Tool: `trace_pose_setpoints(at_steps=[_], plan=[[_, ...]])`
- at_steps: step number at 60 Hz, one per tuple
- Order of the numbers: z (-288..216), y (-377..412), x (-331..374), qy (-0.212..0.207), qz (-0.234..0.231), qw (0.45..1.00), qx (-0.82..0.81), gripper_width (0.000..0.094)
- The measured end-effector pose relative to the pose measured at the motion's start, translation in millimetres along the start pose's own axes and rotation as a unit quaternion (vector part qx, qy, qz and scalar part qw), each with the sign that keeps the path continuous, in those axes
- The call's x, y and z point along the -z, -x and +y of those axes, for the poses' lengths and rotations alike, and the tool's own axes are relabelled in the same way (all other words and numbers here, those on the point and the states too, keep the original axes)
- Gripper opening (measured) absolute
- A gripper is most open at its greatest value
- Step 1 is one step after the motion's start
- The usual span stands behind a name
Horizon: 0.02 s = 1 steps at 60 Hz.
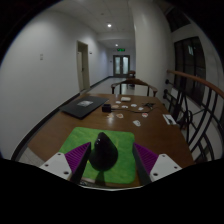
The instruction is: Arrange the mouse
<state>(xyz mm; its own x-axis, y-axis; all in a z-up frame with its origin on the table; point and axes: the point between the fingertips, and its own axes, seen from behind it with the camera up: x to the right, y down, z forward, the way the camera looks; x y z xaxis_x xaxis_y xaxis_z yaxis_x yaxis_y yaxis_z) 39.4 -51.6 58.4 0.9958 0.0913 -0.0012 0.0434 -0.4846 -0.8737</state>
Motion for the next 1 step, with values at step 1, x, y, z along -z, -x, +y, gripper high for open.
trace_pose_setpoints(at_steps=[1], plan=[[0.6, -3.6, 7.0, 0.0, -0.003, 1.0, 0.0, 0.0841]])
